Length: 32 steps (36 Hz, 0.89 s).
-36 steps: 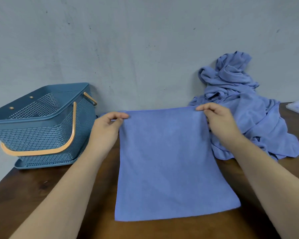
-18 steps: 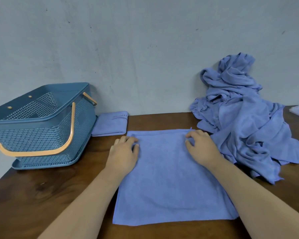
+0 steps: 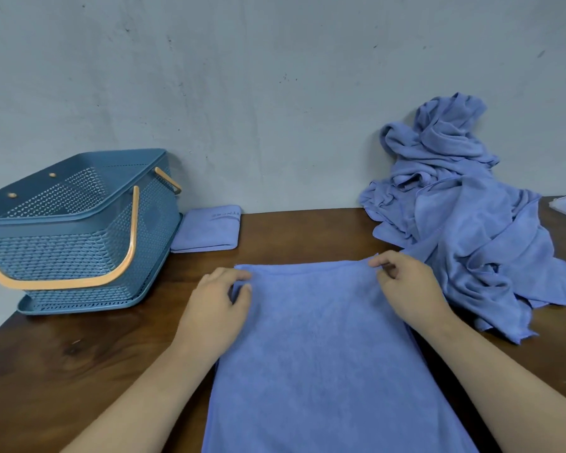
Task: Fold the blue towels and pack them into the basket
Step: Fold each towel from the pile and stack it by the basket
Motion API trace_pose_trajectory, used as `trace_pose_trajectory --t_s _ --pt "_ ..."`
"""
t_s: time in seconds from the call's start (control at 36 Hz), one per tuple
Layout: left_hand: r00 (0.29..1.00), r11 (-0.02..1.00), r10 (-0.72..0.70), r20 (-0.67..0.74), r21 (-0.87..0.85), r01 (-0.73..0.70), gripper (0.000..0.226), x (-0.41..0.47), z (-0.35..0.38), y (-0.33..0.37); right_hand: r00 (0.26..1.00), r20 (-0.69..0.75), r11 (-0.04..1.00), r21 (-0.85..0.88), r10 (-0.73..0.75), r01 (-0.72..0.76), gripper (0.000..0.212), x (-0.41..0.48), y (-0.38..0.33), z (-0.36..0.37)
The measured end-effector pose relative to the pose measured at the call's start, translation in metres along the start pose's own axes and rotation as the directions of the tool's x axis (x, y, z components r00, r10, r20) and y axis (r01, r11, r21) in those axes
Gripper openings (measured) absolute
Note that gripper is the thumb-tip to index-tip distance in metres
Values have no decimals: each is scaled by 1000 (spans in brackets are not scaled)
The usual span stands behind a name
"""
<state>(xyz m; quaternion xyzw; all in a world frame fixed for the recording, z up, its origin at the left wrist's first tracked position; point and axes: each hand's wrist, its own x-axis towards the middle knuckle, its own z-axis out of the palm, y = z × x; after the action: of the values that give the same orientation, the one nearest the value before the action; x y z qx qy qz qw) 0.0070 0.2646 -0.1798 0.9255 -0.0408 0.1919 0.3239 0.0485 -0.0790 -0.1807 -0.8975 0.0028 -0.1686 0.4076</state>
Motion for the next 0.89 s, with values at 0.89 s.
trace_pose_trajectory --t_s 0.89 --pt "976 939 -133 174 338 67 57 17 12 -15 986 113 953 -264 -119 145 34 5 3 11"
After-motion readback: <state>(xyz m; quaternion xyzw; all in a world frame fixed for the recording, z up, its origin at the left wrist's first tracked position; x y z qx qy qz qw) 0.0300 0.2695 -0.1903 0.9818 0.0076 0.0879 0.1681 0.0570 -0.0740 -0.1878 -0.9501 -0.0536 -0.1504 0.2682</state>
